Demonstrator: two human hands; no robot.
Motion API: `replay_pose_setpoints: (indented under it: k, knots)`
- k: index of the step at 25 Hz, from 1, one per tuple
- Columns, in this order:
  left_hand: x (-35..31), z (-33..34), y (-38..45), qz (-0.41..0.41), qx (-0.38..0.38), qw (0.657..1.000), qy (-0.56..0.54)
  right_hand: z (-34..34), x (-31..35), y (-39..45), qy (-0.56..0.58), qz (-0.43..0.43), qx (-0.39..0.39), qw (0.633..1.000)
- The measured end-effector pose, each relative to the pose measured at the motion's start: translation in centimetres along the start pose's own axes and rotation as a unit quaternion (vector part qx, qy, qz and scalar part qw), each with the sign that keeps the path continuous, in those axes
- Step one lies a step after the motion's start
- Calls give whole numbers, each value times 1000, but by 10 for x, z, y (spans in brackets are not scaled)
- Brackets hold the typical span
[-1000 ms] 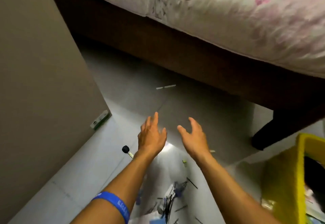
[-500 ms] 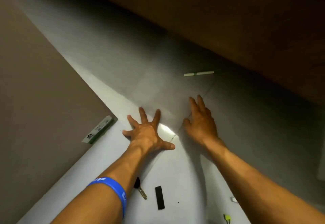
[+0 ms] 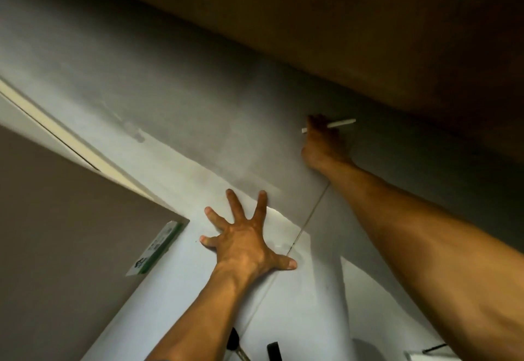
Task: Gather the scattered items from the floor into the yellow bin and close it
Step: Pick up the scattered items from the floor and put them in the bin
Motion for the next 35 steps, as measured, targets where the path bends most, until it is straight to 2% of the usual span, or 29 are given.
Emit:
replay_pose_setpoints:
  k: [4,6,9,11,13,15,18,21,24,27,29,32,35]
  knots:
    - [0,-1,0,0,-2,1000,-2,-2,2,-4,-103,-18,-13,994]
    - [0,1,0,2,-8,1000,0,-7,4,-12,-113,-20,-26,993]
    - [2,2,0,-6,-4,1000,3,-7,12,-48,-82,-53,-23,995]
    - [0,0,-2,-4,4,1000,16,-5,16,-92,-18,-77,-20,997]
    - [-1,-4,-6,-4,6,1000,11,-9,15,-129,41,-59,-4,997]
    - [-3,-7,-6,1,-2,1000,7,-9,10,-156,52,-37,25,998]
    - [-2,-11,-12,-3,-8,1000,-1,-9,7,-215,60,-54,47,996]
    - [11,-13,-28,38,-21,999,9,-12,-9,-264,74,-67,57,993]
    - [38,-5,-72,79,-57,995,-5,-20,-29,-294,72,-68,69,993]
    - [40,18,-165,82,-170,982,-6,-32,-48,-351,71,-63,89,991]
    - [29,38,-219,84,-198,977,-10,-40,-51,-395,56,-71,109,990]
    - [17,64,-271,87,-85,991,-59,-63,-58,-439,25,-69,131,989]
    - [18,50,-317,83,-31,994,-64,-118,-81,-463,69,16,119,990]
Point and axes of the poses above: each hand's wrist, its own y-axis towards the middle knuckle, its own z-axis out of the palm, x = y × z, the point moved 6 cm from there along y, towards the middle knuckle, and after that the axes turned 14 degrees about -x, right-handed, at the moved point
